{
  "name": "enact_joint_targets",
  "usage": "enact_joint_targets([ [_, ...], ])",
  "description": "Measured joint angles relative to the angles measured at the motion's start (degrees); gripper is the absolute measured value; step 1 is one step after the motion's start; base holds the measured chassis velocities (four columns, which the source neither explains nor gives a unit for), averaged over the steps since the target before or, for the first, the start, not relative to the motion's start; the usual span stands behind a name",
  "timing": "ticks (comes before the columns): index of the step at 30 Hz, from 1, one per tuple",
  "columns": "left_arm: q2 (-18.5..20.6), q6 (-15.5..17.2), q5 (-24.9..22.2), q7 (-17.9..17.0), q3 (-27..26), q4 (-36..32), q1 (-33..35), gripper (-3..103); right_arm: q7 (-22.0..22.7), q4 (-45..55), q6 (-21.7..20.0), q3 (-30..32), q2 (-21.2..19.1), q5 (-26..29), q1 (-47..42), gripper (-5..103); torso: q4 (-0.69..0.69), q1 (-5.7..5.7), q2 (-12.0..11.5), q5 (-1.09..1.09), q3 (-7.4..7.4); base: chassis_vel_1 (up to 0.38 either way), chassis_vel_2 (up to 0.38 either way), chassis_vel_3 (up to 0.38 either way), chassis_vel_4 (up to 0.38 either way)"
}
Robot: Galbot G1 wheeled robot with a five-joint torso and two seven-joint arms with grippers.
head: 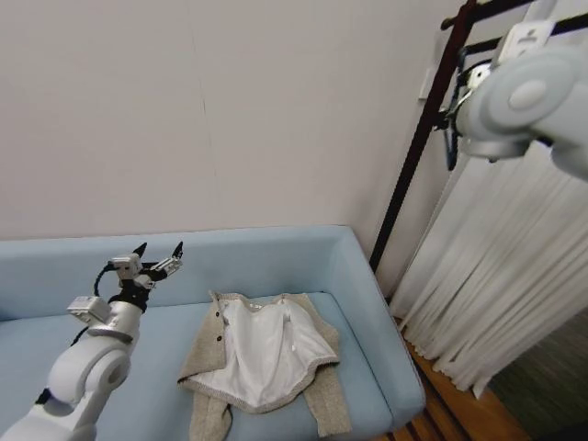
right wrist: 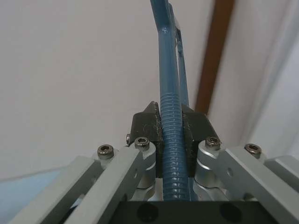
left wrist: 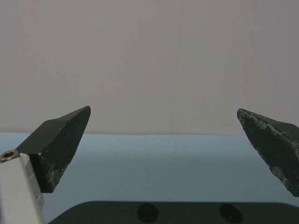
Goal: Pick up the clothes from the sofa and hang them on the clothes hanger.
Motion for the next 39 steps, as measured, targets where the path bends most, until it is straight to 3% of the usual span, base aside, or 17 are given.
enact_joint_targets([
  [2, 0.10, -0.18, 0.02, 0.03, -0.39, 0.12, 0.55, 100, -2.77, 1.28, -0.61, 3.01, -1.43, -0.08, -3.10, 8, 0.00, 0.00, 0.00, 0.00, 0.00, 0.000, 0.000, 0.000, 0.000],
  [4, 0.22, -0.44, 0.05, 0.41, -1.07, 0.20, 1.78, 100, -8.60, 3.36, -1.97, 10.47, -4.34, -1.06, -10.68, 8, 0.02, 0.00, 0.00, 0.01, 0.00, 0.000, 0.000, 0.000, 0.000],
  [6, 0.30, -0.58, 0.19, 0.84, -1.52, 0.32, 3.23, 100, -18.56, 5.51, -2.71, 12.68, -7.61, -3.40, -16.26, 8, 0.00, 0.00, 0.00, 0.02, 0.00, 0.000, 0.000, 0.000, 0.000],
  [7, 0.30, -0.58, 0.19, 0.84, -1.52, 0.32, 3.23, 100, -18.56, 5.51, -2.71, 12.68, -7.61, -3.40, -16.26, 8, 0.00, 0.00, 0.00, 0.02, 0.00, 0.000, 0.000, 0.000, 0.000],
  [11, 0.55, 0.21, 0.68, 0.26, -1.33, 1.93, 4.86, 100, -43.90, 6.13, -3.52, 6.82, -12.88, -12.97, -19.25, 8, -0.01, 0.00, 0.00, 0.02, 0.00, 0.000, 0.000, 0.000, 0.000],
  [12, 0.55, 0.21, 0.68, 0.26, -1.33, 1.93, 4.86, 100, -43.90, 6.13, -3.52, 6.82, -12.88, -12.97, -19.25, 8, -0.01, 0.00, 0.00, 0.02, 0.00, 0.000, 0.000, 0.000, 0.000],
  [14, 1.06, 1.29, 1.34, -1.06, 0.08, 3.82, 4.85, 100, -56.74, 5.14, -3.17, 5.14, -13.98, -20.35, -22.94, 8, -0.02, -0.01, 0.00, 0.00, 0.00, 0.000, 0.000, 0.000, 0.000],
  [17, 2.05, 1.91, 2.47, -1.75, 2.59, 7.09, 4.04, 100, -67.37, 2.71, -0.29, 8.38, -13.11, -30.39, -32.84, 8, 0.00, 0.00, 0.00, 0.00, 0.00, 0.000, 0.000, 0.000, 0.000],
  [18, 2.05, 1.91, 2.47, -1.75, 2.59, 7.09, 4.04, 100, -67.37, 2.71, -0.29, 8.38, -13.11, -30.39, -32.84, 8, 0.00, 0.00, 0.00, 0.00, 0.00, 0.000, 0.000, 0.000, 0.000],
  [21, 3.12, 2.30, 2.72, -1.32, 5.54, 10.65, 2.64, 100, -75.52, -2.19, 5.19, 15.84, -9.00, -37.89, -46.22, 8, -0.01, 0.01, 0.00, 0.00, 0.01, 0.000, 0.000, 0.000, 0.000],
  [22, 3.12, 2.30, 2.72, -1.32, 5.54, 10.65, 2.64, 100, -75.52, -2.19, 5.19, 15.84, -9.00, -37.89, -46.22, 8, -0.01, 0.01, 0.00, 0.00, 0.01, 0.000, 0.000, 0.000, 0.000],
  [27, 3.47, 2.41, 3.54, 0.01, 8.26, 14.47, 1.38, 100, -80.81, -10.53, 8.14, 18.58, 1.54, -41.16, -54.01, 8, 0.00, 0.01, -0.01, 0.01, 0.01, 0.000, 0.000, 0.000, 0.000],
  [28, 3.47, 2.41, 3.54, 0.01, 8.26, 14.47, 1.38, 100, -80.81, -10.53, 8.14, 18.58, 1.54, -41.16, -54.01, 8, 0.00, 0.01, -0.01, 0.01, 0.01, 0.000, 0.000, 0.000, 0.000],
  [32, 3.23, 2.41, 4.42, 1.23, 9.06, 16.55, 1.46, 100, -82.00, -16.61, 7.98, 17.32, 11.18, -40.69, -55.49, 8, 0.04, 0.01, -0.01, -0.02, 0.02, 0.000, 0.000, 0.000, 0.000],
  [33, 3.23, 2.41, 4.42, 1.23, 9.06, 16.55, 1.46, 100, -82.00, -16.61, 7.98, 17.32, 11.18, -40.69, -55.49, 8, 0.04, 0.01, -0.01, -0.02, 0.02, 0.000, 0.000, 0.000, 0.000],
  [37, 3.25, 2.11, 4.76, 2.28, 9.40, 18.79, 1.04, 100, -83.13, -22.31, 7.96, 18.51, 18.56, -41.87, -59.35, 8, 0.03, 0.01, -0.01, -0.03, 0.01, 0.000, 0.000, 0.000, 0.000],
  [39, 3.28, 1.98, 4.80, 2.39, 9.61, 19.43, 0.77, 100, -83.17, -22.99, 8.06, 19.45, 19.67, -42.33, -60.91, 8, 0.01, 0.02, -0.01, -0.01, 0.02, 0.000, 0.000, 0.000, 0.000],
])
